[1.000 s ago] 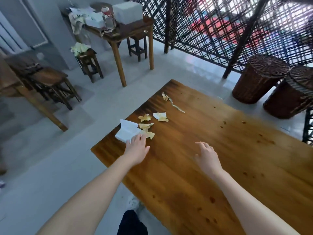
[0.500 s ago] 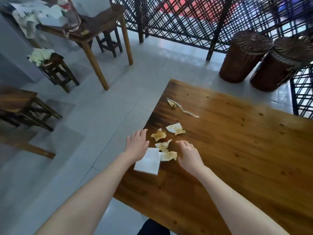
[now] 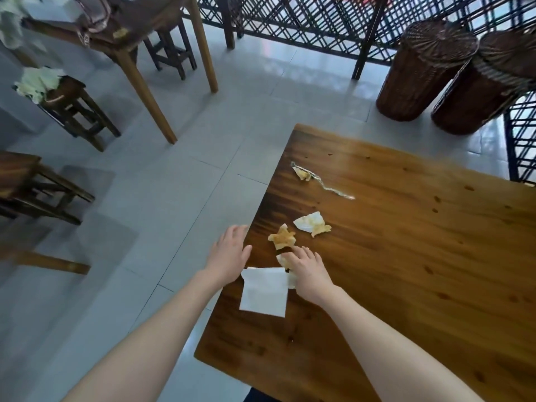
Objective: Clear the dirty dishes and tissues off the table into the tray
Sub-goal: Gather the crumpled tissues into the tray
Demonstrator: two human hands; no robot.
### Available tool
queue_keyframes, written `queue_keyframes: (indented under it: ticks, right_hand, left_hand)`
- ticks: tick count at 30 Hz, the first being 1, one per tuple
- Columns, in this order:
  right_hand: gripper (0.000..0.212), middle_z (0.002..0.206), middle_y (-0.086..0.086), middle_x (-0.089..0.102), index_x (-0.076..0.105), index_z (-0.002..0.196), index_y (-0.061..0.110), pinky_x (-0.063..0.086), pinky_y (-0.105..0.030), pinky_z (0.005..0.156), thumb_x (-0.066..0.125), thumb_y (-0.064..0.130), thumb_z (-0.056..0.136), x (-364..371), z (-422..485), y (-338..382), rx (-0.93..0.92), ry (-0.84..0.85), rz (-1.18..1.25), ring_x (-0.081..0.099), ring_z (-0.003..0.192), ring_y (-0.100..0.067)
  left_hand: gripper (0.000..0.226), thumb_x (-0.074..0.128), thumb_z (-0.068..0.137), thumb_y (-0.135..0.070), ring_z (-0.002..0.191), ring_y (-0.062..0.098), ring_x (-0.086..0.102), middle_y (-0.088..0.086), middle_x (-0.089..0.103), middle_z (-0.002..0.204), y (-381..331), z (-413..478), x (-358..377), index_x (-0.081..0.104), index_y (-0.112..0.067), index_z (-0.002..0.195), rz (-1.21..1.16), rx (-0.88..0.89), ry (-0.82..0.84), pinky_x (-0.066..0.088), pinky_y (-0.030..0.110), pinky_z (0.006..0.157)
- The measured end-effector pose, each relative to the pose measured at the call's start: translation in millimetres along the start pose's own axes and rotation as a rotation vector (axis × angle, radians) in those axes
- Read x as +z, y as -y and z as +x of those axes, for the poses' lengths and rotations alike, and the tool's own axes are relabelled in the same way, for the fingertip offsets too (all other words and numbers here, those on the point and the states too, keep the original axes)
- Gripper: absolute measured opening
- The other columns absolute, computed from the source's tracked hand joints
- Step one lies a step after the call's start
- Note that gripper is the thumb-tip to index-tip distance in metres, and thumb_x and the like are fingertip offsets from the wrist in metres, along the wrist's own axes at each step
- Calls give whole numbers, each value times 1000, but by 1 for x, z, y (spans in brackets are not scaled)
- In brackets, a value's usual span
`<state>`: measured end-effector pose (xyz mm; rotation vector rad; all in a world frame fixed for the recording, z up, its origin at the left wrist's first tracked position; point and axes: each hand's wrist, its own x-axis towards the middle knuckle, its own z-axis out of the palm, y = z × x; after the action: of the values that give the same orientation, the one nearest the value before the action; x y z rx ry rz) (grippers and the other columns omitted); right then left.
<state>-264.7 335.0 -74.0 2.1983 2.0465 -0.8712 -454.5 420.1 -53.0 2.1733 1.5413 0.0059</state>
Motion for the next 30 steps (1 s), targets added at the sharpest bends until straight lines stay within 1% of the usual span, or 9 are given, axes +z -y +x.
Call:
queue_keyframes:
  ticks: [2,5,8,11,14,18,23,27,30]
  right_hand:
    - [52,145,-1,37,48,128,32,23,-41,114,65,8,85,0,0,-4,37,-29,31,29,137,-25]
    - [33,123,2,49,58,112,27,42,-28,93,64,8,86,-3,-6,-14,80,-61,49,45,113,-19]
    - [29,109,3,48,59,107,24,49,-21,75,61,3,87,-9,-11,-29,122,-82,105,45,99,-14]
    - [26,105,5,48,60,106,24,48,-18,68,62,6,87,-20,-17,-48,226,-177,161,44,91,-10]
    - [24,104,6,47,61,103,23,53,-24,66,63,7,86,-31,-24,-72,300,-245,209,48,90,-11]
    - [22,105,5,49,62,104,21,54,-25,68,63,8,86,-35,-35,-99,382,-310,245,48,93,-10]
    - [20,104,3,51,64,103,18,48,-20,69,65,9,85,-28,-46,-112,442,-374,286,45,94,-8]
    - [21,104,4,52,65,104,18,49,-22,71,66,9,85,-27,-49,-115,440,-387,305,47,97,-10]
    - [23,106,4,53,65,105,17,48,-19,71,67,8,84,-29,-50,-116,445,-412,304,47,96,-8]
  left_hand:
    - [51,44,100,-34,134,21,39,3,34,149,-3,5,1,30,-19,147,2,5,14,37,36,107]
    - [50,44,100,-35,134,21,40,3,34,149,-10,18,4,31,-20,146,4,28,40,39,36,107]
    - [52,46,100,-33,137,23,36,4,30,151,-23,34,10,28,-20,147,-13,59,112,37,38,111]
    - [58,54,97,-29,138,25,35,4,27,154,-40,49,17,26,-26,148,24,109,189,37,40,111]
    - [65,61,93,-28,133,27,39,5,29,151,-58,65,24,25,-31,147,116,181,235,39,42,107]
    - [59,67,88,-22,123,26,45,7,38,140,-73,75,35,35,-26,137,212,243,278,42,39,101]
    - [41,57,92,-3,113,21,49,7,42,133,-81,76,44,43,-20,127,109,251,261,50,31,94]
    - [29,55,93,-1,101,14,49,4,48,121,-95,84,38,50,-18,115,9,286,114,51,20,85]
    - [34,60,90,-3,104,15,50,4,49,122,-108,97,36,52,-17,120,-43,296,23,45,17,85]
